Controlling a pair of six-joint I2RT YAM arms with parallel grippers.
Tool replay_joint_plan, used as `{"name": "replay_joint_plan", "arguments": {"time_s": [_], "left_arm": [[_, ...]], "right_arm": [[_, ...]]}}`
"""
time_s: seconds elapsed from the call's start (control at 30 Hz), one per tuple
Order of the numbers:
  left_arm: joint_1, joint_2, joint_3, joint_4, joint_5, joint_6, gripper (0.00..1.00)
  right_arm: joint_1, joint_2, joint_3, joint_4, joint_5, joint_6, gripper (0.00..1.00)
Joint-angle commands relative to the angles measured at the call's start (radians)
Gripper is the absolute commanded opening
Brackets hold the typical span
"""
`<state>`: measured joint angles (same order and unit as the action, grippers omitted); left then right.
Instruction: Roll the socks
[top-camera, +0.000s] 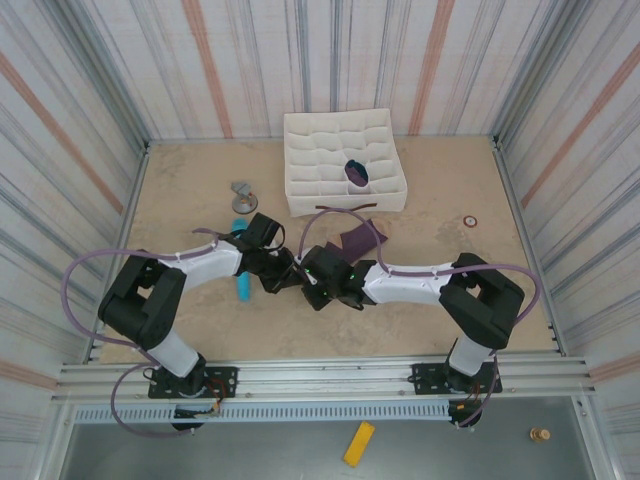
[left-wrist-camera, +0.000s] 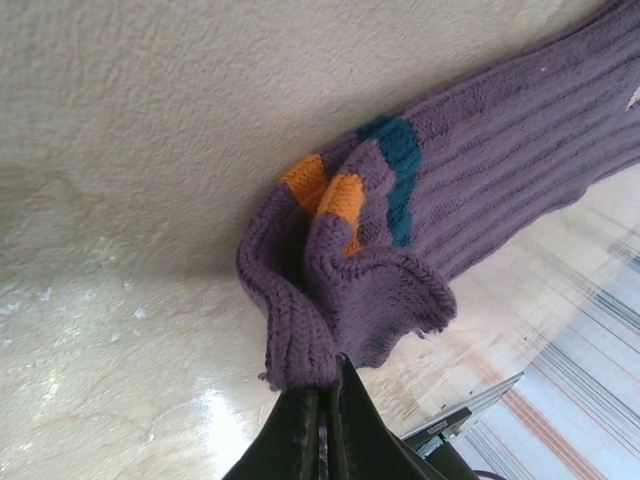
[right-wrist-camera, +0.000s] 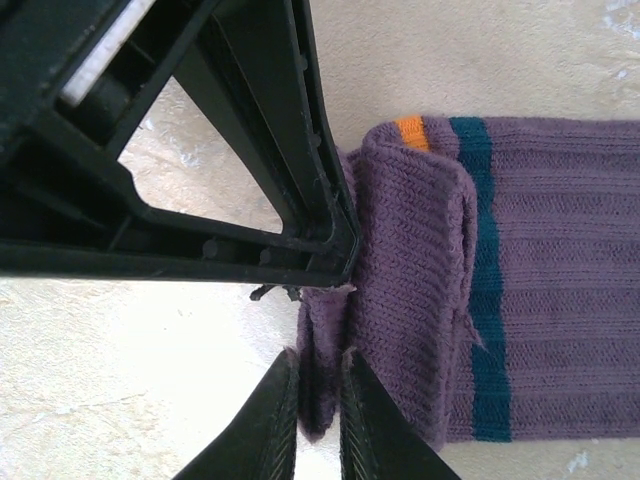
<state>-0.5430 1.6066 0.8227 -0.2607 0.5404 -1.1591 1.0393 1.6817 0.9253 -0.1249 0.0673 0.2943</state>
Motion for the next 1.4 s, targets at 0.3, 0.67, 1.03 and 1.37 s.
{"name": "replay_joint_plan", "arguments": {"time_s": [0.3, 0.67, 1.03, 1.37], "left_arm": [[-0.013, -0.006, 0.003, 0.082, 0.068, -0.060, 0.01], [-0.018, -0.025, 0.001, 0.107, 0.080, -0.079, 0.01], [-0.016, -0.089, 0.020, 0.047, -0.007, 0.000, 0.70], [-0.021, -0.115, -0.001, 0.018, -0.078, 0.086, 0.59]], "right_arm": [[0.001, 0.027, 0.001, -0.001, -0.013, -0.030, 0.24], [-0.011, 0.038, 0.011, -0.014, -0.006, -0.010, 0.01], [-0.133, 0.004, -0.025, -0.008, -0.146, 0.092, 0.00], [-0.209, 0.033, -0.041, -0.001, -0.225, 0.150, 0.00]]}}
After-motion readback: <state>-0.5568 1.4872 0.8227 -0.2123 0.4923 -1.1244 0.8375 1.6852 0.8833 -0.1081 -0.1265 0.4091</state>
